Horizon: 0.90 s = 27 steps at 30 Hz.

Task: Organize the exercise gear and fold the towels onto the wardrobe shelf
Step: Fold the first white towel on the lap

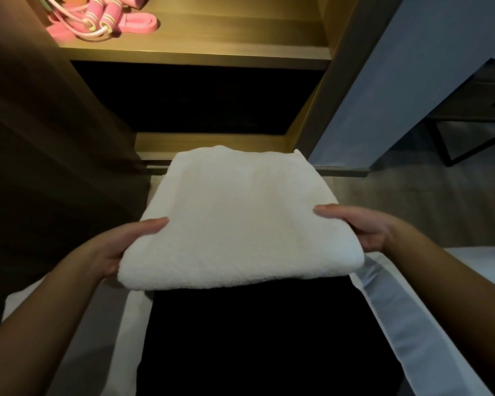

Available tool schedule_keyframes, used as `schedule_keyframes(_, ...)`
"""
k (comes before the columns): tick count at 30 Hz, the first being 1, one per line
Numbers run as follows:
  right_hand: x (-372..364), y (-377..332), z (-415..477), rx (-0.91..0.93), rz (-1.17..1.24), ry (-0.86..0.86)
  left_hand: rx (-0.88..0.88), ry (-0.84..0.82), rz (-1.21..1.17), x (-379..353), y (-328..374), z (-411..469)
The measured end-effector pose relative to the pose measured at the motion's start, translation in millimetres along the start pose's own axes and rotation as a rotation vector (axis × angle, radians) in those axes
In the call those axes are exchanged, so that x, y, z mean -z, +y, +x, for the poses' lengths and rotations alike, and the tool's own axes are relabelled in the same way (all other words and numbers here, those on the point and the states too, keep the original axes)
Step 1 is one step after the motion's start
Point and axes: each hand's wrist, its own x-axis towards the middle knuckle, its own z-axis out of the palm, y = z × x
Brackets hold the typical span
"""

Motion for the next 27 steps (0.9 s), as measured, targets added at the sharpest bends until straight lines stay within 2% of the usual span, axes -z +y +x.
schedule_keyframes(2, -0.3, 7.6, -11.8, -0.024, -0.039, -0.041, -0.047, 0.002, 0.008, -1.3, -5.8, -10.3)
schedule_keyframes(5, 9.6, 9.7, -26.1, -0.009, -0.041, 0.016, -0.13, 0.054, 0.047, -0.5, -13.5, -23.8)
schedule_keyframes(8, 23.3, 23.9, -36.2, 0.076, -0.154, 0.101, -0.23, 0.072, 0.143, -4.1, -30.1, -37.8)
schedule_keyframes(12, 32.3, 48.0, -50.3, 0.174, -0.368, 0.081, -0.364, 0.103, 0.321, -8.8, -51.8, -51.7)
schedule_keyframes(15, 36.5, 42.5, -60.8, 0.246, -0.421, 0.147, -0.51, 0.196, 0.301, -7.3, -47.5, -55.1)
schedule_keyframes(18, 39.6, 47.6, -58.4, 0.206, -0.464, 0.189, -0.491, 0.158, 0.34, -8.9, -48.6, -57.1)
schedule_keyframes(22, 48.6, 63.9, -50.0, 0.069, -0.337, 0.055, -0.282, 0.067, 0.363, -7.2, -56.8, -56.8)
schedule_keyframes(25, 62.8, 62.9, -47.6, 0.14, 0.012, 0.011, -0.221, 0.047, 0.161, 3.4, -52.0, -51.8)
schedule_keyframes(27, 64.1, 61.2, -40.4, 0.168, 0.115, 0.057, -0.244, 0.089, 0.129, 3.3, -48.8, -45.0)
